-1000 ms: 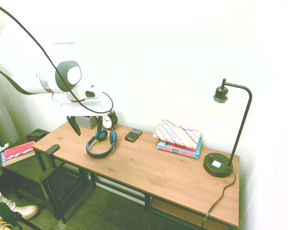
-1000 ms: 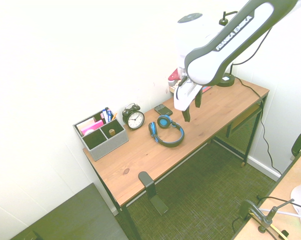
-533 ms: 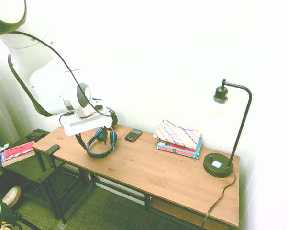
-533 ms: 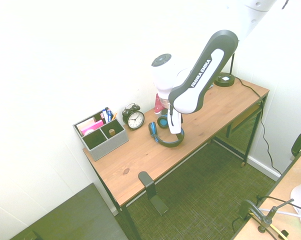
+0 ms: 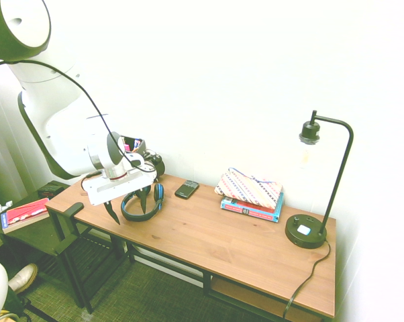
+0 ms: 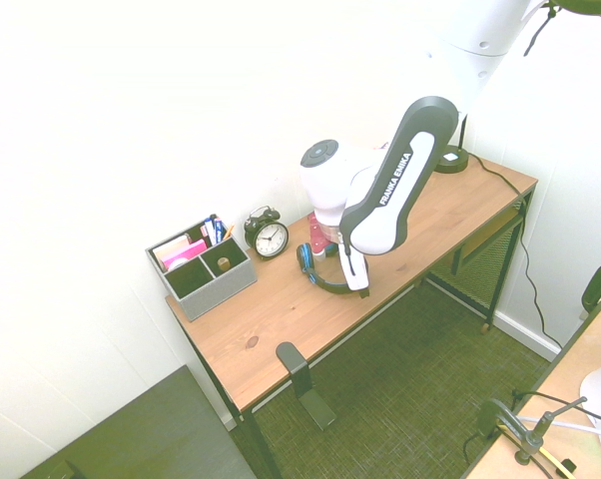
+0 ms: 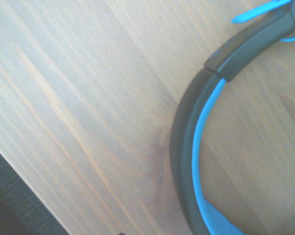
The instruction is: Hang the headphone
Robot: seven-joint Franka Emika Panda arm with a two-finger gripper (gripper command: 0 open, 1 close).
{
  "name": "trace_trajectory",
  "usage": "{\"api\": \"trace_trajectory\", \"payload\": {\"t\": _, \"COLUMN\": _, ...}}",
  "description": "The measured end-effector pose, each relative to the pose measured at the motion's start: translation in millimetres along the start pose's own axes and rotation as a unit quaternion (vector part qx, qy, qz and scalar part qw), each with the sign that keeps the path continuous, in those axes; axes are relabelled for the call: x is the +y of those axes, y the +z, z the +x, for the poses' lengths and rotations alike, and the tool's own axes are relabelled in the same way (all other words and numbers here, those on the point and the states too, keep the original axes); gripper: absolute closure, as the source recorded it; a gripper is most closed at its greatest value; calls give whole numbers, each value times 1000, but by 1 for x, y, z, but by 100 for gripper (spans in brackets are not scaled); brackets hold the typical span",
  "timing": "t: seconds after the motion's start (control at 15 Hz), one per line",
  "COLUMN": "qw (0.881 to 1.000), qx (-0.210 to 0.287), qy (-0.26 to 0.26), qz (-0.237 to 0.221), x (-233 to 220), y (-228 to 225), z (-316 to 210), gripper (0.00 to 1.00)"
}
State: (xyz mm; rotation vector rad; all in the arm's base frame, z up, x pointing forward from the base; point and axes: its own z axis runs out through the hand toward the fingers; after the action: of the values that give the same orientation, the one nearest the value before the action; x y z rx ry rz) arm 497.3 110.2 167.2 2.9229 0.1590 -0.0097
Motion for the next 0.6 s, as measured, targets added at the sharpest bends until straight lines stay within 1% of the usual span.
{"api": "trace_trajectory", "payload": {"t": 0.27, "qw": 1000, "qx": -1, "qy": -15, "qz": 1, "x": -10, "y": 2, "z": -1, "gripper": 100}}
{"api": "trace_trajectory", "payload": {"t": 0.6, "qw": 1000, "qx": -2, "qy": -14, "qz": 9, "x": -14, "y": 0, "z": 2, "gripper": 100}}
